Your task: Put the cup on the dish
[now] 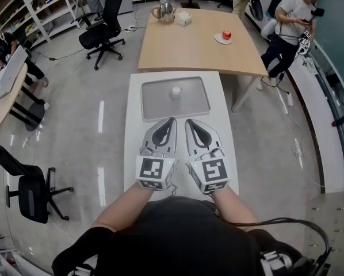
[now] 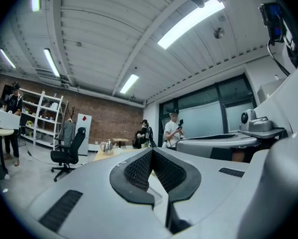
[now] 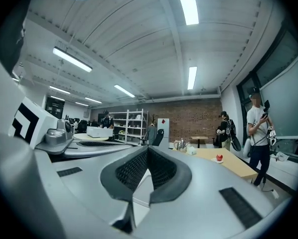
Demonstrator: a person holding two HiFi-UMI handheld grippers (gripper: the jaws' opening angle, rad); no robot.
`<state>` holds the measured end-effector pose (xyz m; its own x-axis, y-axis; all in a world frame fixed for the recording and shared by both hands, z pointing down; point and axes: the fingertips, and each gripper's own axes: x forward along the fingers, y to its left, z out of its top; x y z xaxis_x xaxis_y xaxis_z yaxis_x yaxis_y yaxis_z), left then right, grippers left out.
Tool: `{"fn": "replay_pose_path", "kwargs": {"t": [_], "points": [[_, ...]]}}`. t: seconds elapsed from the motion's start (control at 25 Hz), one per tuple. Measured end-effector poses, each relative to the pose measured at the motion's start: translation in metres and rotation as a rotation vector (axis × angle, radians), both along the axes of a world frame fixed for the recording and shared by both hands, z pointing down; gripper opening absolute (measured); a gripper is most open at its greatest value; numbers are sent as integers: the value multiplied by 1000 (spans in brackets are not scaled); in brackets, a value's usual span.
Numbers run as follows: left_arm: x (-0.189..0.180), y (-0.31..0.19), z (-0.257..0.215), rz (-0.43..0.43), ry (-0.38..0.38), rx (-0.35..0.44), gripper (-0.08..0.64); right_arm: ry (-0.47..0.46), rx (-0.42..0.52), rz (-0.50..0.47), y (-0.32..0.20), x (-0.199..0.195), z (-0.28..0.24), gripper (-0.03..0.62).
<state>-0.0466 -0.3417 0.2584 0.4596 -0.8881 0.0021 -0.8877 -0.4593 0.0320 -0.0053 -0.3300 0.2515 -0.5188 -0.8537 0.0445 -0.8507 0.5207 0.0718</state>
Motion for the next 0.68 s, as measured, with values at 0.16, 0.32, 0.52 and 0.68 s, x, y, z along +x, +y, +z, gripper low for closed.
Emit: {"fn": "replay_pose_path", "kwargs": {"t": [0.16,0.32,0.52,0.68], "points": [[3,6,-2,21,-5,20,6,5,19,13,5,4,-8,12],[6,10,-4,34,12,25,6,4,27,20,8,5,-11,12],[8,14,-6,46,21,27,6,13,28,22,12,6,-12,12],[9,10,-6,62,34,35,6,23,26,7,10,3,-11,12]]}}
